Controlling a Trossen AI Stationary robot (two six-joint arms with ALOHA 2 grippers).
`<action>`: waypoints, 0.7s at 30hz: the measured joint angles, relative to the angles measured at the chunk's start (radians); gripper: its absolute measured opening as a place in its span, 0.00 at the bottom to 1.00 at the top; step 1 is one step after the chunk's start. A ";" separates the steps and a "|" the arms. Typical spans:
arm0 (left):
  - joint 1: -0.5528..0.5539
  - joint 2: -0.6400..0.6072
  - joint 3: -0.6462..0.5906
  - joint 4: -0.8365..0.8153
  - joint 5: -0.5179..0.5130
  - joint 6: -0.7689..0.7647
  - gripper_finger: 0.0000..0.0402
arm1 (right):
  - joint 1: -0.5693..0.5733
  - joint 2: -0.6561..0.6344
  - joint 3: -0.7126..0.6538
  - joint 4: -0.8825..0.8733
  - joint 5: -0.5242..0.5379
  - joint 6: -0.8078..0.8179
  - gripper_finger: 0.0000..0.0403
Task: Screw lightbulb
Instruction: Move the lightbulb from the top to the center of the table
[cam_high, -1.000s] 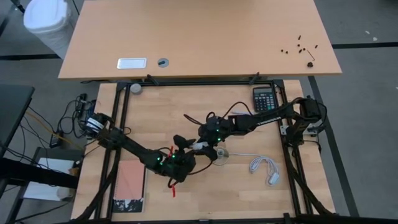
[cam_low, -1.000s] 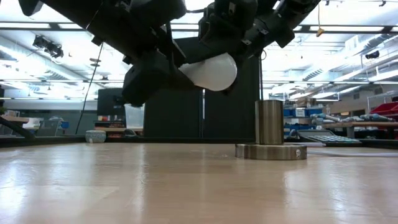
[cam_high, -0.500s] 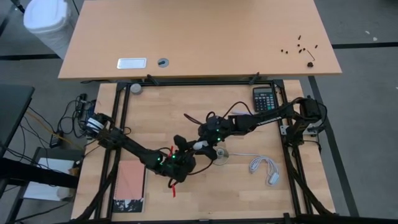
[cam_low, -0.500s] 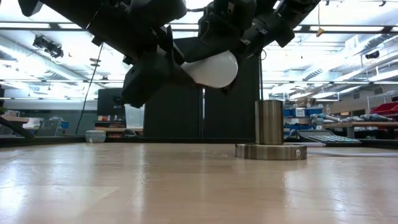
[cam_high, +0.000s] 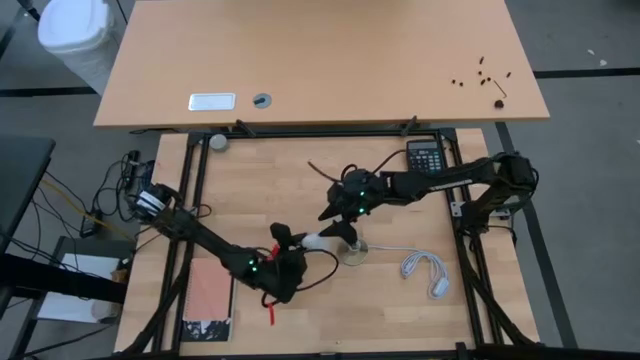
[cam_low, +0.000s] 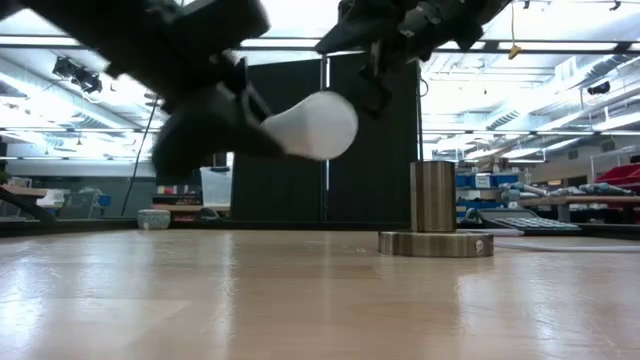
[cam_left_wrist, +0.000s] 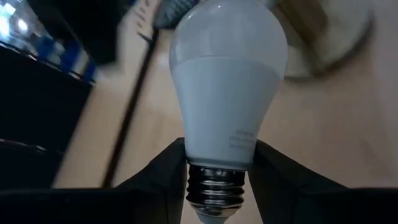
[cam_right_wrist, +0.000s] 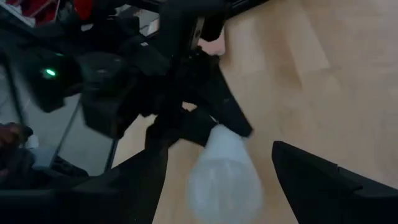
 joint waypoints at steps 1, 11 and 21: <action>-0.006 0.000 0.000 -0.041 0.018 -0.053 0.39 | -0.004 -0.017 0.000 -0.022 0.000 -0.001 0.74; -0.030 0.000 0.000 -0.367 0.352 -0.472 0.39 | -0.011 -0.113 0.000 -0.185 0.067 -0.045 0.74; -0.001 0.000 0.000 -0.384 0.579 -0.503 0.39 | 0.028 -0.145 0.000 -0.365 0.086 -0.045 0.73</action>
